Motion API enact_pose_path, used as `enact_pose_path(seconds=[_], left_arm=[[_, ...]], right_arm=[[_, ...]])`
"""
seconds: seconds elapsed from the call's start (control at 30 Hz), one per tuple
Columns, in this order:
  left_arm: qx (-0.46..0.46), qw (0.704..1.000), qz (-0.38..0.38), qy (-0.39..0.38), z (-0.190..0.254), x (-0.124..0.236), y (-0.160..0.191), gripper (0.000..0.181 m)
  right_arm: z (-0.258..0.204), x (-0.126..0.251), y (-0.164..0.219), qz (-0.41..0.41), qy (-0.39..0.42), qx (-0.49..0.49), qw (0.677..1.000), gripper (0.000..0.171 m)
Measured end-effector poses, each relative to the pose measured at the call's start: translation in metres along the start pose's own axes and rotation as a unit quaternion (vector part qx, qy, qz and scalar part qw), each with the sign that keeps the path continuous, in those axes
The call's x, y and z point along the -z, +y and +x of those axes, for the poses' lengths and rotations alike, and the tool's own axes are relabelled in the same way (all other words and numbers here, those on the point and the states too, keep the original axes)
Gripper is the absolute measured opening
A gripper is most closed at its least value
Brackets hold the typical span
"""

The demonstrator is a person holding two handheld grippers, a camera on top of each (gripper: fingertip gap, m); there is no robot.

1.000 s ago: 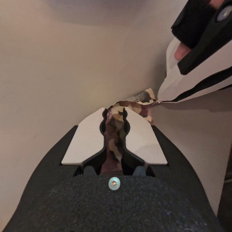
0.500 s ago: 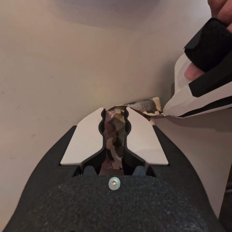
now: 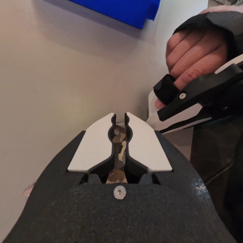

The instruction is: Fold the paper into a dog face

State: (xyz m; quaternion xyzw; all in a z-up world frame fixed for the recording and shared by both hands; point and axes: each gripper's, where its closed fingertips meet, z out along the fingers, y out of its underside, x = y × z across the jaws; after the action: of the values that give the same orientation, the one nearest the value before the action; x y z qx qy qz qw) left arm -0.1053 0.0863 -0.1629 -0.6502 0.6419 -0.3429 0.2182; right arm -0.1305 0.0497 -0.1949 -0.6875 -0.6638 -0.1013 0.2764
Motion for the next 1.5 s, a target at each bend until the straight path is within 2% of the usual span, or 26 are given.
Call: enact_pose_path(seconds=[0.23,0.6,0.8,0.93,1.2,1.43,1.5], left_arm=[[-0.011,0.998,-0.055,-0.03,-0.009,-0.009,0.022,0.004],[-0.039,0.997,-0.049,-0.035,-0.005,0.017,0.03,0.01],[-0.074,0.991,-0.089,-0.063,-0.011,0.008,0.048,0.011],[-0.055,0.994,-0.072,-0.056,-0.012,0.006,0.046,0.0],[-0.047,0.995,-0.07,-0.055,-0.012,0.005,0.045,0.0],[-0.052,0.994,-0.075,-0.054,-0.011,0.006,0.045,0.0],[-0.049,0.995,-0.072,-0.054,-0.012,0.007,0.043,0.008]], right_arm=[[0.001,-0.001,0.0,-0.003,-0.001,-0.014,1.0,0.0],[0.001,-0.001,0.0,-0.002,-0.001,-0.016,1.0,0.0],[0.002,-0.001,0.0,0.002,0.001,-0.002,1.0,0.0],[0.0,-0.001,-0.008,0.021,-0.018,-0.021,0.999,0.0],[-0.004,-0.003,-0.017,0.05,-0.062,-0.062,0.995,0.0],[-0.003,-0.004,-0.017,0.042,-0.059,-0.06,0.996,0.0],[-0.003,-0.004,-0.017,0.041,-0.058,-0.059,0.996,0.0]])
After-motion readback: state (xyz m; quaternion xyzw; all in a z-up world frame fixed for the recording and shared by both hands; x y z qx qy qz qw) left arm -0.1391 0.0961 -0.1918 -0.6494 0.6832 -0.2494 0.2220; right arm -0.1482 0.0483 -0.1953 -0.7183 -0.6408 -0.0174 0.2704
